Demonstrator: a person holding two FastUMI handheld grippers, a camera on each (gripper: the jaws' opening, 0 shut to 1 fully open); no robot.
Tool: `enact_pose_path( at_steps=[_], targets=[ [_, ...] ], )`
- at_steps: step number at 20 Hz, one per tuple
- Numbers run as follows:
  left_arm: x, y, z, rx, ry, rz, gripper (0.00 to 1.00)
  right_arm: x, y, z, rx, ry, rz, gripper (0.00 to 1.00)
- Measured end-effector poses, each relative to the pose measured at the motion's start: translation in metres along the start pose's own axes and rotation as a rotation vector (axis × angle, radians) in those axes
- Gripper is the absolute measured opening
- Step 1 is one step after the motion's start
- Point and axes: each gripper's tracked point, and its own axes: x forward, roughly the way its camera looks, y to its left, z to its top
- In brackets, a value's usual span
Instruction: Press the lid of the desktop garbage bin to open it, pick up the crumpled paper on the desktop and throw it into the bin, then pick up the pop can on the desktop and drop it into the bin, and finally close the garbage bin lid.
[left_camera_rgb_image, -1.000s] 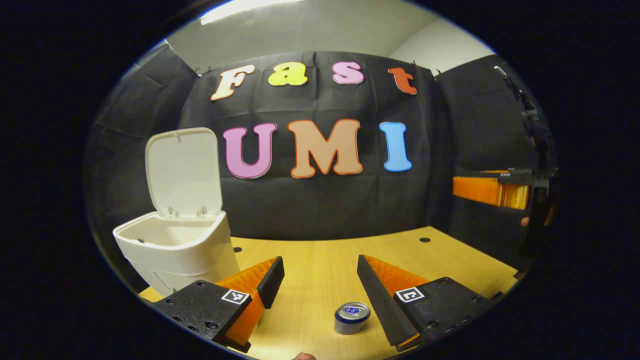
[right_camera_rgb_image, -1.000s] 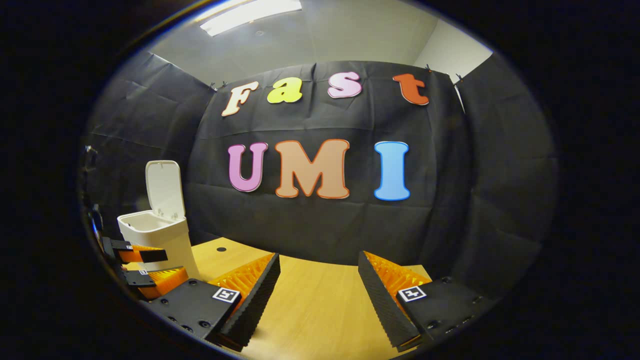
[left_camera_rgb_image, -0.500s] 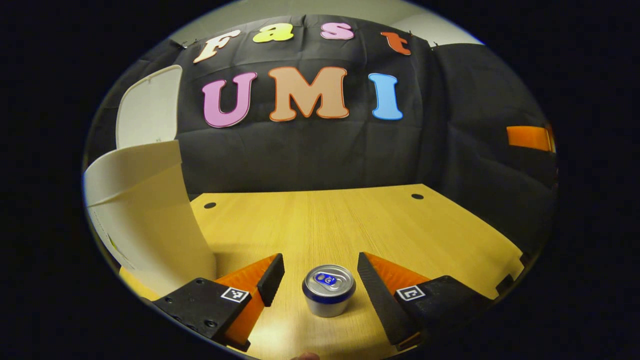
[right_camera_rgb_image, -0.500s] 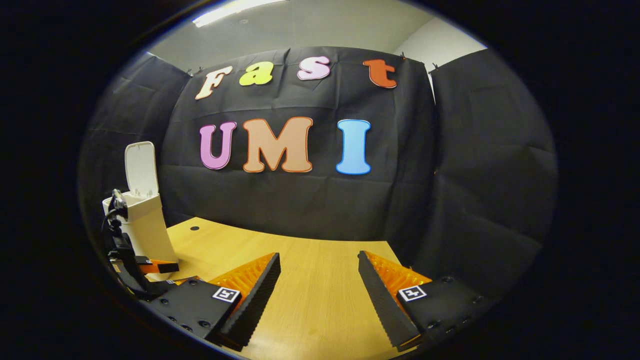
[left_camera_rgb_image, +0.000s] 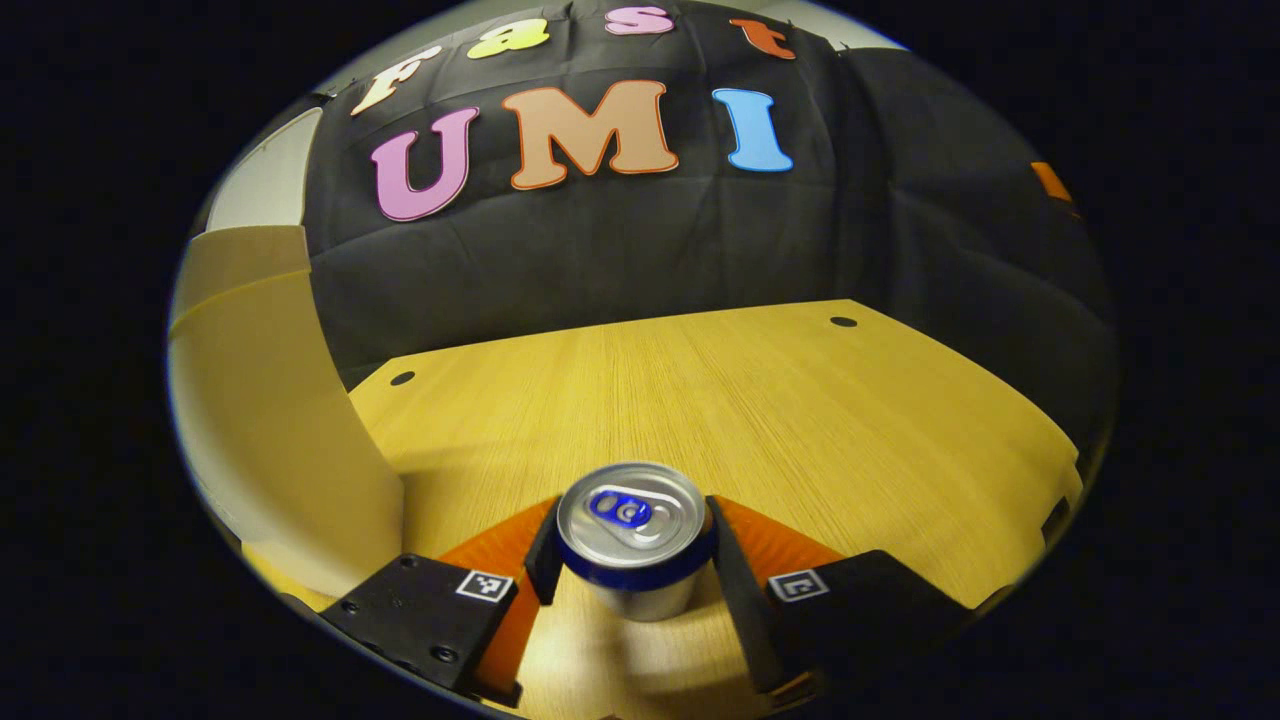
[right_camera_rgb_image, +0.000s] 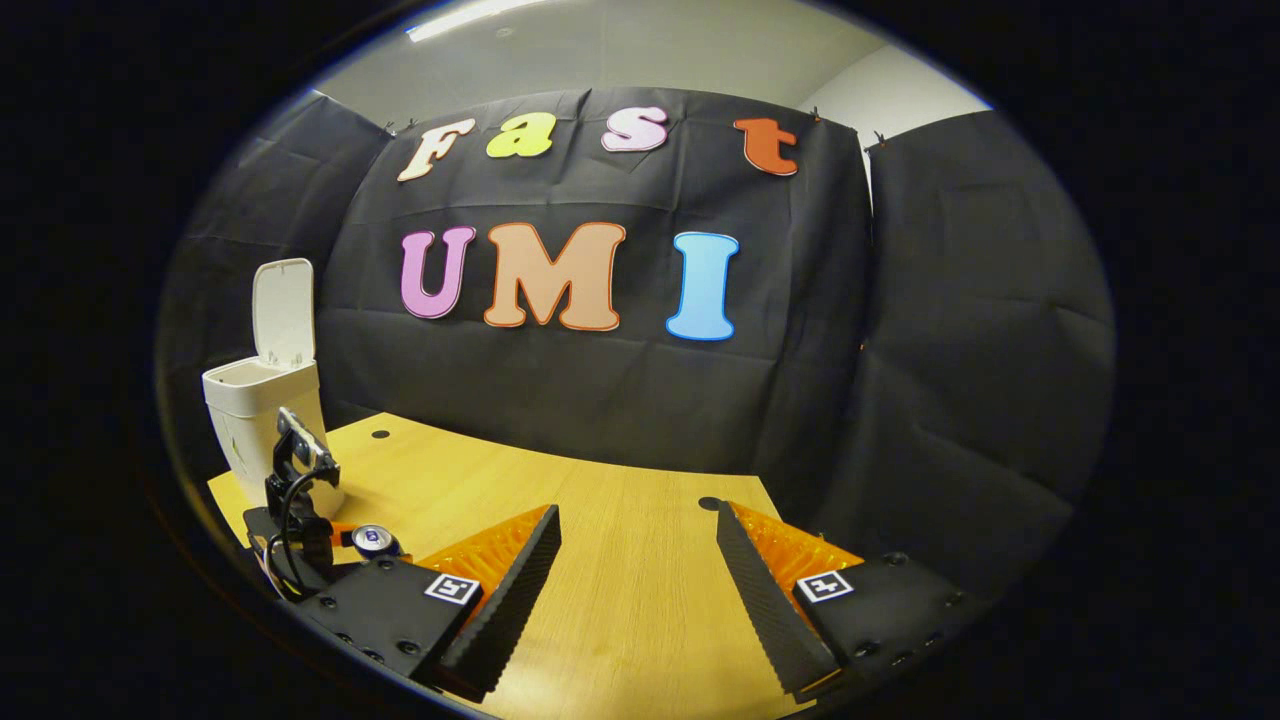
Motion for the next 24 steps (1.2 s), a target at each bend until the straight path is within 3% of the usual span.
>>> enact_pose_path(
  at_steps=[2,6,10,12,18,24],
  targets=[
    [-0.005,0.004,0.015,0.020,-0.007,0.004,0.75,0.001,0.002,0.001,0.006,-0.008,0.007,0.99],
    [-0.033,0.016,0.092,0.056,-0.163,0.029,0.74,0.006,0.009,0.004,0.023,-0.023,0.029,0.99],
    [-0.076,0.050,0.192,0.074,-0.395,0.112,0.73,0.012,0.022,0.005,0.039,-0.035,0.067,0.99],
    [-0.097,0.073,0.227,0.082,-0.450,0.161,0.72,0.014,0.029,0.005,0.035,-0.037,0.087,0.99],
    [-0.146,0.162,0.270,0.056,-0.526,0.353,0.72,0.021,0.043,0.011,0.040,-0.045,0.129,0.99],
    [-0.177,0.259,0.260,0.019,-0.492,0.545,0.71,0.024,0.054,0.009,0.036,-0.040,0.154,0.99]
  ],
)
